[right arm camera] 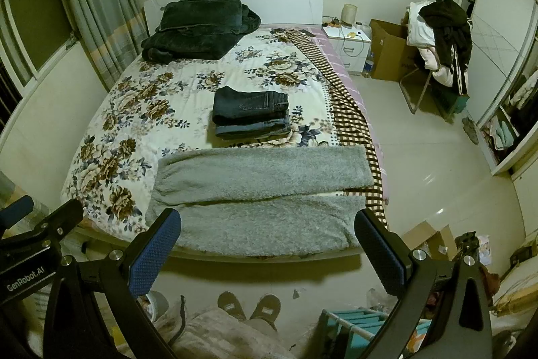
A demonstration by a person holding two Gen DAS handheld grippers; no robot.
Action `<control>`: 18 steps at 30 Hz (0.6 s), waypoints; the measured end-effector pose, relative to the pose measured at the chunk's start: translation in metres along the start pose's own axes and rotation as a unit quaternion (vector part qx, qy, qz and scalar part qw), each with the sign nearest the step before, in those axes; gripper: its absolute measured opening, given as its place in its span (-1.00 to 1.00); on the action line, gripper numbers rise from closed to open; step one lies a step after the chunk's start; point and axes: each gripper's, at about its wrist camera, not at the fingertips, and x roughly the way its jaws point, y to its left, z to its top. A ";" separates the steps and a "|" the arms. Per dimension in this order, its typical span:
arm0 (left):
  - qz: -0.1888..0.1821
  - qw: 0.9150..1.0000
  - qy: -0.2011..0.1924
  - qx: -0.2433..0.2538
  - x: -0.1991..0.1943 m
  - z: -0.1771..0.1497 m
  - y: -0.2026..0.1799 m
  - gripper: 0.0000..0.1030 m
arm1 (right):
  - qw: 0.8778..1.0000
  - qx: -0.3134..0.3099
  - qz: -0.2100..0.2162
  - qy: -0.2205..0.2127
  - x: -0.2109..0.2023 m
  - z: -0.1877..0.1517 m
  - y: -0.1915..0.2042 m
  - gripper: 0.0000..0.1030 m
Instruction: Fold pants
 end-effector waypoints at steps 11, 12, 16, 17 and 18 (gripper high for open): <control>0.004 1.000 -0.006 -0.002 -0.001 0.008 -0.004 1.00 | 1.000 0.014 -0.007 0.006 0.005 0.003 0.021 1.00; 0.010 1.000 -0.009 -0.003 0.000 0.013 -0.010 1.00 | 1.000 0.019 -0.010 0.006 0.009 0.003 0.021 1.00; 0.026 0.999 -0.017 -0.013 0.030 0.028 -0.013 1.00 | 0.998 0.055 -0.033 0.005 0.042 0.009 0.013 1.00; 0.029 0.999 -0.017 -0.016 0.041 0.035 -0.013 1.00 | 0.997 0.067 -0.042 0.004 0.052 0.012 0.009 1.00; 0.034 0.999 -0.019 -0.021 0.052 0.041 -0.008 1.00 | 0.995 0.079 -0.053 0.006 0.064 0.015 0.006 1.00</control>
